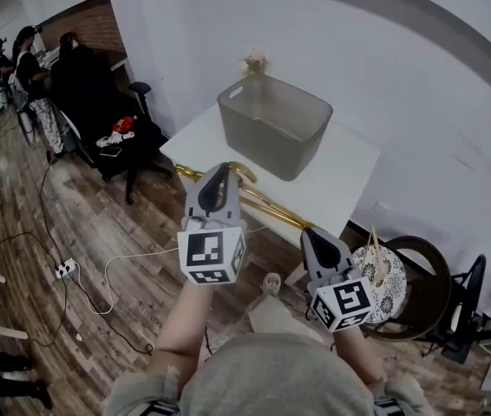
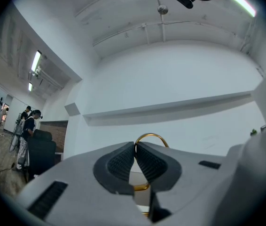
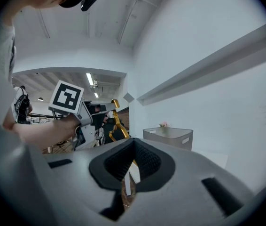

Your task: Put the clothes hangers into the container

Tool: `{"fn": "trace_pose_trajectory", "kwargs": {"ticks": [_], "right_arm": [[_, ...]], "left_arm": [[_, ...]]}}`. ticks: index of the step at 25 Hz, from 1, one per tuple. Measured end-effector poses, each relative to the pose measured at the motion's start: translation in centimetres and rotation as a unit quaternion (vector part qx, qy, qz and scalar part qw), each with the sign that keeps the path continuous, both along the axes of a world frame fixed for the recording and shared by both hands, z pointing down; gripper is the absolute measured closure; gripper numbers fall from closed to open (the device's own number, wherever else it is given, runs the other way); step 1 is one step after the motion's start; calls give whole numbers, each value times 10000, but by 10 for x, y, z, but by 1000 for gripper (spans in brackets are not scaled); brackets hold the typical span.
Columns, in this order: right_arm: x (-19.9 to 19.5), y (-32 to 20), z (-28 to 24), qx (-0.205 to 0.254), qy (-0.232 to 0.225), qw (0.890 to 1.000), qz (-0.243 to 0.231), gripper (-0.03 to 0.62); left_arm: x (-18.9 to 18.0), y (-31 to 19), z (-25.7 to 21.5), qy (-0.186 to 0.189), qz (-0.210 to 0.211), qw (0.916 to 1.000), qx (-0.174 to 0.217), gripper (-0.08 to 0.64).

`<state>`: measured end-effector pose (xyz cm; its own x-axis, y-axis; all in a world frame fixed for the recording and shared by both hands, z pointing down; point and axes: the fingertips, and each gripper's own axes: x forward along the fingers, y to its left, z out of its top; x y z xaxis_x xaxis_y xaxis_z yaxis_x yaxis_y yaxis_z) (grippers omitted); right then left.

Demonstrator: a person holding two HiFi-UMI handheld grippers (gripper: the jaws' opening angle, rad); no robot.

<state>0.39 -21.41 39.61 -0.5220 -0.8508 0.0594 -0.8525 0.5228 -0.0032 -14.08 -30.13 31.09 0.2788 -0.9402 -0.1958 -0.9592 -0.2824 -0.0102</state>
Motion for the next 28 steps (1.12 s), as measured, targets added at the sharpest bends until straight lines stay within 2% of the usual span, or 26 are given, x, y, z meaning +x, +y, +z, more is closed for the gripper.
{"fn": "trace_pose_trajectory", "kwargs": {"ticks": [4, 18, 28], "right_arm": [[5, -25, 1, 27, -18, 10000, 54, 593], [26, -124, -12, 81, -66, 9999, 94, 594], [39, -181, -11, 9, -122, 9998, 143, 594]], "left_arm": [[12, -31, -16, -16, 113, 9998, 173, 543], [50, -145, -78, 251, 538, 9978, 296, 543], [75, -210, -81, 225, 708, 9969, 246, 543]]}}
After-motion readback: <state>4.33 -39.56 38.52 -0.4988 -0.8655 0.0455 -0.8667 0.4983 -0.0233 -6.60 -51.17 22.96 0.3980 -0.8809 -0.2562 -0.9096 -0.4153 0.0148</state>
